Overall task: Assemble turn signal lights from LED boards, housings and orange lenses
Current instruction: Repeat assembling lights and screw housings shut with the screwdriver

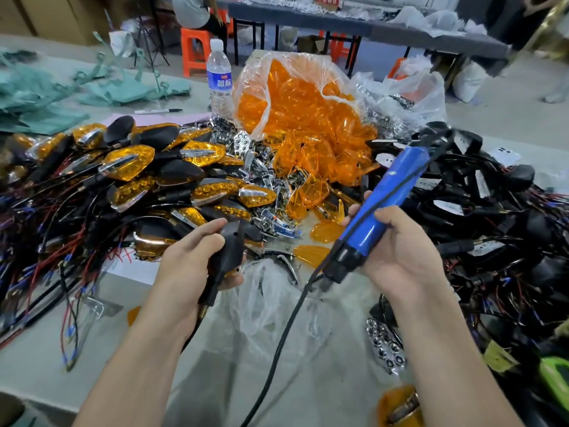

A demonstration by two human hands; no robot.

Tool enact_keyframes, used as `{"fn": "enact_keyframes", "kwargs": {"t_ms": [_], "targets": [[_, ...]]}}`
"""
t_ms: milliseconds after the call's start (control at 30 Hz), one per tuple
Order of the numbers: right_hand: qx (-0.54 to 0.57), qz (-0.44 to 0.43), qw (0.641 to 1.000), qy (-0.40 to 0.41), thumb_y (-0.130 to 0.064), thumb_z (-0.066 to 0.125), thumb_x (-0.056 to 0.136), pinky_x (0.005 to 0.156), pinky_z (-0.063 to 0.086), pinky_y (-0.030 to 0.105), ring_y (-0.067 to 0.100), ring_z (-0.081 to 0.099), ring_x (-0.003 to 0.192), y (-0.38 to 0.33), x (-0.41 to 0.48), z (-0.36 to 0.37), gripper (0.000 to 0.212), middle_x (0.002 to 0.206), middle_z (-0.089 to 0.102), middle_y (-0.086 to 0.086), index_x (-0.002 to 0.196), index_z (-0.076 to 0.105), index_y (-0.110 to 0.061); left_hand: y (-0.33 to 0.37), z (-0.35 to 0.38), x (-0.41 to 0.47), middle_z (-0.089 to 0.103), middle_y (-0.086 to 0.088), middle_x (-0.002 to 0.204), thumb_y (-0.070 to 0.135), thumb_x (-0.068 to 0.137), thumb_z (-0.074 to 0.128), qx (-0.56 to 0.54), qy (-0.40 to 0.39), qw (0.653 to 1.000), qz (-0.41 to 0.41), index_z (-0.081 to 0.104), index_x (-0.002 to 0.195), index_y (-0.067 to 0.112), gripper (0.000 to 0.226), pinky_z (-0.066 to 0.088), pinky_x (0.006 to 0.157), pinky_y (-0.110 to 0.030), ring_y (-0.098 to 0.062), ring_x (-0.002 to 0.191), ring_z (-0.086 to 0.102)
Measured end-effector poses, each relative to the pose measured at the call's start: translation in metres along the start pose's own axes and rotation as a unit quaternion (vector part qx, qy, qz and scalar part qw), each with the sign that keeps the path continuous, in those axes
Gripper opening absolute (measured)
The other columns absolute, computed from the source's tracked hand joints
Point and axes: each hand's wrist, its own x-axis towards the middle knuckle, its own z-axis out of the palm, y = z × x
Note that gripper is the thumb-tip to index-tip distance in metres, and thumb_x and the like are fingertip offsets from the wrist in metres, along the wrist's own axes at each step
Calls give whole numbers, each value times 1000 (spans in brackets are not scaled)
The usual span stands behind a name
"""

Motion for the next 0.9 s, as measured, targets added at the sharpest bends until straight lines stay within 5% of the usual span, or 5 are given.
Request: {"fn": "enact_keyframes", "kwargs": {"t_ms": [233, 367, 500, 767, 900], "targets": [[81, -67, 992, -70, -12, 71, 81, 78, 54, 36, 22, 58, 71, 20, 3, 15, 25, 76, 57, 4, 100, 57, -18, -5, 3, -2, 81, -10, 100, 11, 104, 57, 21, 8, 1000, 13, 77, 113, 29, 28, 65, 62, -40, -31, 86, 79], [106, -96, 988, -58, 8, 57, 88, 73, 54, 36, 22, 58, 64, 19, 9, 25, 25, 69, 54, 5, 89, 53, -17, -9, 7, -2, 81, -9, 100, 10, 102, 60, 27, 26, 999, 21, 80, 107, 29, 27, 66, 70, -41, -33, 88, 79], [159, -97, 981, -47, 8, 57, 88, 75, 55, 36, 21, 59, 66, 19, 17, 30, 25, 73, 57, 5, 92, 54, -16, -13, 9, -3, 81, -6, 96, 12, 101, 62, 36, 40, 998, 33, 79, 108, 31, 27, 63, 62, -36, -30, 84, 79], [150, -138, 974, -100, 10, 55, 93, 78, 56, 36, 22, 60, 72, 27, 21, 32, 28, 80, 55, 6, 103, 56, -16, -17, 15, -5, 79, 2, 87, 16, 95, 70, 100, 57, 991, 64, 78, 108, 43, 31, 65, 81, -53, -28, 88, 77], [144, -147, 972, -112, 9, 57, 91, 81, 55, 37, 22, 60, 73, 27, 22, 30, 28, 82, 54, 6, 102, 55, -17, -18, 20, -4, 80, 7, 88, 17, 95, 70, 111, 53, 990, 67, 76, 115, 41, 32, 64, 68, -34, -19, 86, 78]]}}
